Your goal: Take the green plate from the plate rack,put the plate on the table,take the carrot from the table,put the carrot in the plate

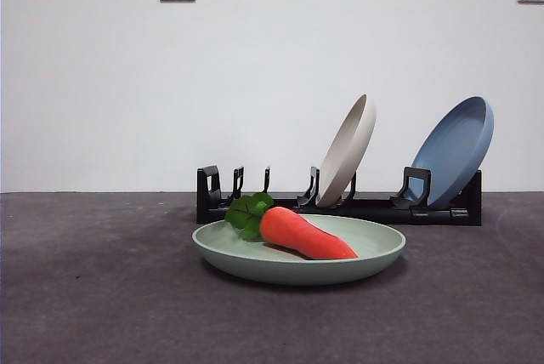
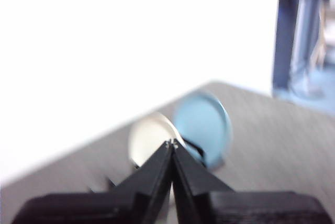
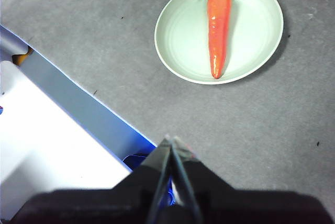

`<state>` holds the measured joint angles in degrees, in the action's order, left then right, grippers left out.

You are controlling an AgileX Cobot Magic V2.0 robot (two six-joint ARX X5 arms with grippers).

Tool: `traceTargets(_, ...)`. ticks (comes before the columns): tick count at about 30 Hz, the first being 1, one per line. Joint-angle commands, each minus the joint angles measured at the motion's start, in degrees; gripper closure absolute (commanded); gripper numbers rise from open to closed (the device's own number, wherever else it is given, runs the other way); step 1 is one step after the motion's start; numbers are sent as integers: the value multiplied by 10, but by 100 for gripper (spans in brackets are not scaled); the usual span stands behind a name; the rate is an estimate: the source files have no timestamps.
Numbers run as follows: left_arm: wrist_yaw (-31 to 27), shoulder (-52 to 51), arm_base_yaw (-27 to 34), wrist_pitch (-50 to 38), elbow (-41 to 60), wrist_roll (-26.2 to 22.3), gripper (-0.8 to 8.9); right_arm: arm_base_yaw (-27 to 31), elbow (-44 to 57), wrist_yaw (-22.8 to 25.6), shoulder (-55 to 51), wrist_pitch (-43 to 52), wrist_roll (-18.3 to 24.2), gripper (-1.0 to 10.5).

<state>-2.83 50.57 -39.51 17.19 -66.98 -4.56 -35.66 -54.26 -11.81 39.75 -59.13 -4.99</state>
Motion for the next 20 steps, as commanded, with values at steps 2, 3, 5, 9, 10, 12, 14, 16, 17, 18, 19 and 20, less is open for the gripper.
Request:
traceTargets(2,61,-56,127,-34,31,-20,817,-2,3,2,-1,1,-5,946)
traceTargets(3,64,-76,158,-37,44,-20,817,-2,3,2,-1,1,-5,946)
traceTargets(5,62,-116,210,-47,76,-21,817,-2,3,2,-1,2,-5,946)
traceTargets(9,56,-205,302,-87,173,-30,817,-2,3,2,-1,1,-5,946)
traceTargets(10,52,-229,321,-99,202,-30,817,-2,3,2,-1,1,-5,946)
traceTargets(12,45,-267,347,-118,251,-30,817,-2,3,2,-1,2,-5,946)
traceTargets(14,45,-309,371,-137,310,-30,817,-2,3,2,-1,1,-5,946)
traceTargets(16,45,-348,388,-143,365,-30,817,-2,3,2,-1,2,-5,946)
traceTargets(17,45,-365,394,-143,387,-30,817,-2,3,2,-1,2,-5,946)
traceTargets(18,45,-383,400,-144,413,-30,817,-2,3,2,-1,2,-5,946)
traceTargets(19,46,-400,405,-146,437,-29,817,-2,3,2,-1,2,-5,946)
traceTargets(20,46,-414,409,-146,458,-29,817,-2,3,2,-1,1,-5,946)
